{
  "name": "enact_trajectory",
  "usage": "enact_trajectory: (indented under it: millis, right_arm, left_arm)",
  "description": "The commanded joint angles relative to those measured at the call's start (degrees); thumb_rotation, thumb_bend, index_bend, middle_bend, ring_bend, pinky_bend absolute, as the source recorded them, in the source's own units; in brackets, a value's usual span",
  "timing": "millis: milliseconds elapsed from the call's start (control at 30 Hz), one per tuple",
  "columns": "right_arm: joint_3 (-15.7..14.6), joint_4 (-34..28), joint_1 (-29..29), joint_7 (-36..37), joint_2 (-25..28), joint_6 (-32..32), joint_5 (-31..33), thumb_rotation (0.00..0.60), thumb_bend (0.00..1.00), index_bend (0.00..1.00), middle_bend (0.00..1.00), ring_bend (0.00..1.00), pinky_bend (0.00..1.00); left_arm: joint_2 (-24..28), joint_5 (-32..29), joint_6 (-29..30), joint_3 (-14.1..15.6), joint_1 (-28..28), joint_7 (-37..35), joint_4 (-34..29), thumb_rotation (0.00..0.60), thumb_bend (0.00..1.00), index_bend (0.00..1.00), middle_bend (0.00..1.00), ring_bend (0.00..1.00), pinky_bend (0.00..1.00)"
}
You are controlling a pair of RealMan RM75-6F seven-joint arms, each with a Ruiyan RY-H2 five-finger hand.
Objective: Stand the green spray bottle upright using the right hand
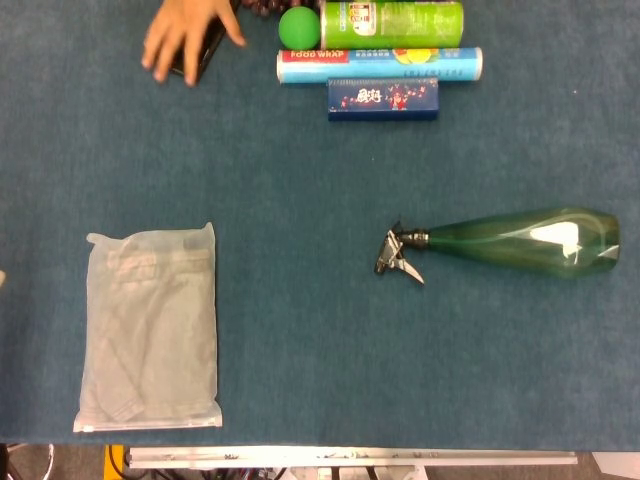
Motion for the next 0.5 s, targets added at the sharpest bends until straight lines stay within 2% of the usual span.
enact_trajectory:
  millis: [33, 500]
  right_arm:
    - [-0.2, 0.0, 0.2, -0.3, -0.2, -0.4, -0.1, 0.6, 0.1, 0.33, 0.25, 0.08, 0.21]
    - [-1.0, -0.4, 0.1, -1.8, -0.8, -0.1, -1.3, 0.6, 0.1, 0.33, 0.24, 0.08, 0.21]
  left_arm:
    - [0.2, 0.6, 0.8, 0.2, 0.5, 0.0, -0.3, 0.6, 0.05, 0.37, 0.22, 0.09, 0.08]
    - [0.3, 1.7, 0.0, 0.7, 0.1, 0.1, -0.2, 0.6, 0.05, 0.37, 0.22, 0.09, 0.08]
